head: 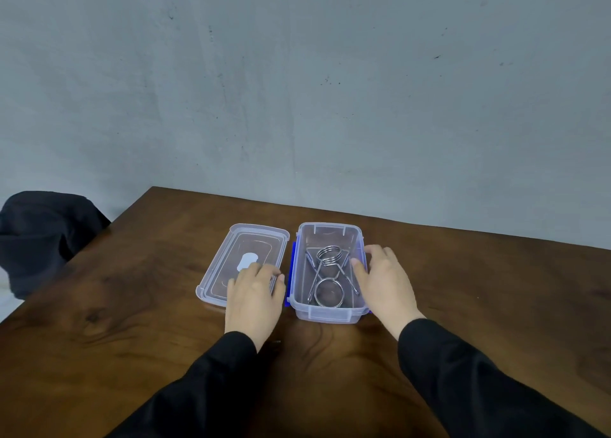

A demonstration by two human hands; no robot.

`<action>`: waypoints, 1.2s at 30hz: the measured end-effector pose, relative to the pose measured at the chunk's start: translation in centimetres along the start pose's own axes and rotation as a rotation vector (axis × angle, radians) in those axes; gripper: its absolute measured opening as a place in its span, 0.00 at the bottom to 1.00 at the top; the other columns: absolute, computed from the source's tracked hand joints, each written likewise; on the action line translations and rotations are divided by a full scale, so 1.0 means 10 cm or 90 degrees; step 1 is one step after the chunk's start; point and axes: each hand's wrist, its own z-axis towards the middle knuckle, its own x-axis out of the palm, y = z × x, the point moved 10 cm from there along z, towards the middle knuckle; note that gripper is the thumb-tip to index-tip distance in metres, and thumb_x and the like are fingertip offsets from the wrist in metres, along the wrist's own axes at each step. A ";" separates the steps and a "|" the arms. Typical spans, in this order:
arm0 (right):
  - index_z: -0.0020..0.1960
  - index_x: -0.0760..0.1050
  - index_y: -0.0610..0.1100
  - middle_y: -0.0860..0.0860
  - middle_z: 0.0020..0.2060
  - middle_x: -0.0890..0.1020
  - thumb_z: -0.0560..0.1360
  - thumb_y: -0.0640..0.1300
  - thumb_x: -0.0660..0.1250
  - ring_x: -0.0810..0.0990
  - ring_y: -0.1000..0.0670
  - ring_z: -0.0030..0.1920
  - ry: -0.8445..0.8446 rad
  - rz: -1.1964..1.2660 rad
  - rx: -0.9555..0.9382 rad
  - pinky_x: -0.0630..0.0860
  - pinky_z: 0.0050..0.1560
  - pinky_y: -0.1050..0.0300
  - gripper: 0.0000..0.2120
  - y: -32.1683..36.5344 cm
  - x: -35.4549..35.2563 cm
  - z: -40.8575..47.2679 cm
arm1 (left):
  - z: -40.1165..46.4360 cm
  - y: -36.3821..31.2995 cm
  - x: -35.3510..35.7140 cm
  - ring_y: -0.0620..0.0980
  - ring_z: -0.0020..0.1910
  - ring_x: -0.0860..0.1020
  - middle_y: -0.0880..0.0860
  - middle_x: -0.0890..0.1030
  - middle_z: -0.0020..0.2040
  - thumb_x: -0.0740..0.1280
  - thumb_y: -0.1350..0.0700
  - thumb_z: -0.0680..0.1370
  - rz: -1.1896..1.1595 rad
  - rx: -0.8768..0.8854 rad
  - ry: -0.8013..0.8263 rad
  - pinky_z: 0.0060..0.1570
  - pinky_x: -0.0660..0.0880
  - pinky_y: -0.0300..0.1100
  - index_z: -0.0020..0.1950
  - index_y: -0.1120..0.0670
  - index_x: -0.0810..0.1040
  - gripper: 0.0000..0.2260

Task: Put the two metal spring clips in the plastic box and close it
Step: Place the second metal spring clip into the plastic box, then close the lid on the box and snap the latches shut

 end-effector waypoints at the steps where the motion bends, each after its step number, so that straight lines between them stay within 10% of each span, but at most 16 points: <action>1: 0.66 0.74 0.48 0.51 0.51 0.79 0.81 0.57 0.61 0.81 0.52 0.43 0.023 0.022 0.025 0.81 0.39 0.61 0.19 -0.09 0.07 -0.01 | -0.05 0.06 0.04 0.49 0.54 0.76 0.49 0.81 0.55 0.63 0.50 0.79 0.029 -0.007 0.008 0.58 0.70 0.49 0.56 0.49 0.80 0.10; 18: 0.59 0.80 0.48 0.51 0.50 0.86 0.81 0.50 0.63 0.83 0.53 0.38 0.055 0.109 0.122 0.77 0.32 0.66 0.11 -0.45 0.07 -0.30 | -0.26 0.05 0.12 0.53 0.42 0.79 0.54 0.82 0.44 0.69 0.54 0.78 0.095 0.049 0.013 0.45 0.77 0.46 0.47 0.55 0.80 0.05; 30: 0.61 0.81 0.47 0.52 0.51 0.83 0.80 0.55 0.63 0.81 0.52 0.46 -0.045 0.109 0.144 0.83 0.45 0.56 0.16 -0.66 -0.24 -0.61 | -0.19 -0.76 -0.67 0.39 0.42 0.78 0.44 0.79 0.46 0.58 0.51 0.82 -0.432 -0.078 -0.109 0.35 0.72 0.30 0.52 0.51 0.68 0.04; 36: 0.74 0.70 0.46 0.54 0.58 0.80 0.82 0.55 0.60 0.79 0.54 0.56 -0.080 0.343 0.128 0.75 0.60 0.57 0.24 -0.49 -0.57 -0.49 | -0.30 -1.14 -0.69 0.42 0.49 0.82 0.49 0.81 0.50 0.55 0.53 0.84 -0.744 -0.133 -0.091 0.48 0.75 0.32 0.51 0.55 0.68 0.07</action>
